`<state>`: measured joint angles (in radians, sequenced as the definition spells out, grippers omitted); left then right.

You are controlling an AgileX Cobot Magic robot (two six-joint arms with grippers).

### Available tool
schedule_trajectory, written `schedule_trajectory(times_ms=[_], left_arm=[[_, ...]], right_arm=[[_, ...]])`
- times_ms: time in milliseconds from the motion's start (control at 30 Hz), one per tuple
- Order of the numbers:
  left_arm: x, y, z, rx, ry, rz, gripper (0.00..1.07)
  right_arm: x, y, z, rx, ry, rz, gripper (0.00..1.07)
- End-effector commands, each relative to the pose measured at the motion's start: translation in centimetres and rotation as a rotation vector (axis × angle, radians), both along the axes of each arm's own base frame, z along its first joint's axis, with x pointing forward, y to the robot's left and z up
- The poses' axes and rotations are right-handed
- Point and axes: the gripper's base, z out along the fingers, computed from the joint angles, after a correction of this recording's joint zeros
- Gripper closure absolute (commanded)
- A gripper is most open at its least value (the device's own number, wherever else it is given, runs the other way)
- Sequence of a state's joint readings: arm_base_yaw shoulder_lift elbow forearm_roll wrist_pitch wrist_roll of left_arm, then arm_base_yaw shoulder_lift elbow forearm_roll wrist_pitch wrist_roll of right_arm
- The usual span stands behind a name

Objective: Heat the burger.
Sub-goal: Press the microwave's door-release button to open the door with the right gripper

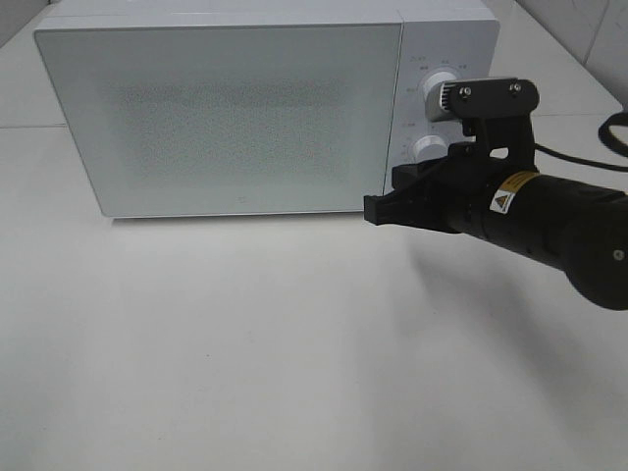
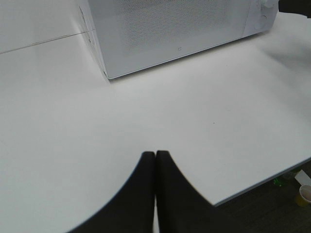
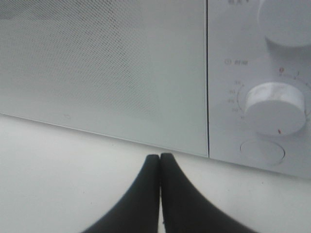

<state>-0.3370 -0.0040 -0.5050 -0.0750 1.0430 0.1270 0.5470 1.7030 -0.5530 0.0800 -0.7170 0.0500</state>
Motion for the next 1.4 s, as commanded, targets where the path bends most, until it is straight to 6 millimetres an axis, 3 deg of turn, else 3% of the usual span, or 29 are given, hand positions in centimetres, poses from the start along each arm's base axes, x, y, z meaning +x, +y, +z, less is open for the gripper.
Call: schedule_trajectory(times_ms=[33,400,900,967,1067,1133,1400], left_arm=[[-0.3,0.1,0.0,-0.008,-0.019,-0.003,1.06],[-0.3,0.1,0.0,-0.008,-0.019,-0.003,1.06],[-0.3,0.1,0.0,-0.008,-0.02,-0.003,1.06],[-0.3,0.1,0.0,-0.008,-0.02,-0.003,1.06],[-0.3,0.1,0.0,-0.008,-0.02,-0.003,1.06],[-0.3,0.1,0.0,-0.008,-0.02,-0.003,1.06],[-0.3,0.1,0.0,-0.008,-0.02,-0.003,1.06]], right_arm=[[0.5,0.3,-1.5,0.054,0.035,-0.034,1.07],[0.9,0.5,-4.1,0.203,0.112,-0.122,1.07],[1.1,0.5,-3.8,0.478,0.215,-0.26,1.07],[1.4,0.0,-3.8,0.594,0.242,-0.382,1.07],[1.4,-0.2,-3.8,0.62,0.249,-0.412,1.07],[1.6,-0.8,-3.8,0.699,0.261,-0.525,1.07],[1.8,-1.6,-3.9,0.789,0.267,-0.653,1.07]])
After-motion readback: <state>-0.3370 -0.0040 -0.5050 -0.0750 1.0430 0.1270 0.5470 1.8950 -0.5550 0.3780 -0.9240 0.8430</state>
